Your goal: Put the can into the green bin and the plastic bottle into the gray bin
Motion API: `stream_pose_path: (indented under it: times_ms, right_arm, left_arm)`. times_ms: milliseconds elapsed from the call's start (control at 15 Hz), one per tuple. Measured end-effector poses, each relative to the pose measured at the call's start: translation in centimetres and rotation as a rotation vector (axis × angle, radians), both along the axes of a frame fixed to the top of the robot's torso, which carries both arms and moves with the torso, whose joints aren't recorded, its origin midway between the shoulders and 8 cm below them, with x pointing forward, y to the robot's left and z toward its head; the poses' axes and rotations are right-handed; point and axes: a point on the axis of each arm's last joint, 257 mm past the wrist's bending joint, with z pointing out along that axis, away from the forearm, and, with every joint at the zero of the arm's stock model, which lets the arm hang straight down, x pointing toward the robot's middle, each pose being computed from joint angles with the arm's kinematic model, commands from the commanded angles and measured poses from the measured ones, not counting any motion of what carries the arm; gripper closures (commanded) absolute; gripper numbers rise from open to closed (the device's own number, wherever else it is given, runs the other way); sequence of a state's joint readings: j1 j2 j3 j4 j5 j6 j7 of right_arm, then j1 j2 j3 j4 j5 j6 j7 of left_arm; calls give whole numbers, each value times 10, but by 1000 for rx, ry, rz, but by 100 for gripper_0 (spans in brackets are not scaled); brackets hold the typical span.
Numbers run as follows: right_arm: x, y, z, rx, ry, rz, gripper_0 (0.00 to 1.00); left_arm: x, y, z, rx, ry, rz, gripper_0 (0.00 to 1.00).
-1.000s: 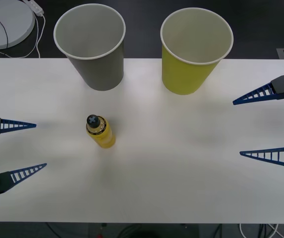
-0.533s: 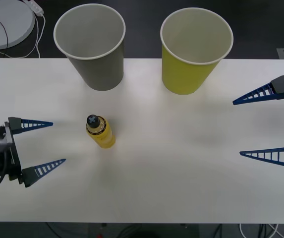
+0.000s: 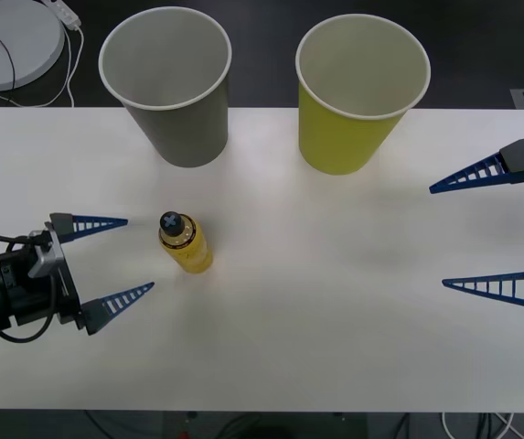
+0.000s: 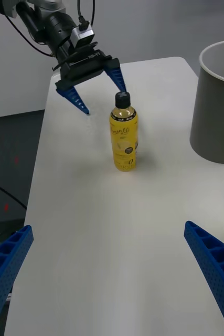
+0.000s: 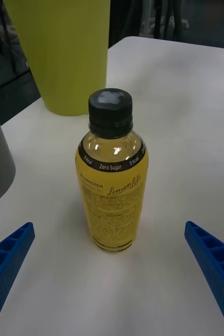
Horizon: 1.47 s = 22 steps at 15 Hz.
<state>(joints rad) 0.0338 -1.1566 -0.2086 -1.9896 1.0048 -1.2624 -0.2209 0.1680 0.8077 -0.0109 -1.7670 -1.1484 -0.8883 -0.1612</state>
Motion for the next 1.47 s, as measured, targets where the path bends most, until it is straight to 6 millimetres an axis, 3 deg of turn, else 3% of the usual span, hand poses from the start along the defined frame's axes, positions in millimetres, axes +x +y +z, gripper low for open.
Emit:
stream_pose_path:
  times_ms: [800, 1467]
  right_arm:
    - [0, 0, 0, 0, 0, 0, 0]
    - [0, 0, 0, 0, 0, 0, 0]
  left_arm:
    - [23, -51, -4, -60, -20, 22, 0]
    - [39, -75, -6, -79, -12, 31, 0]
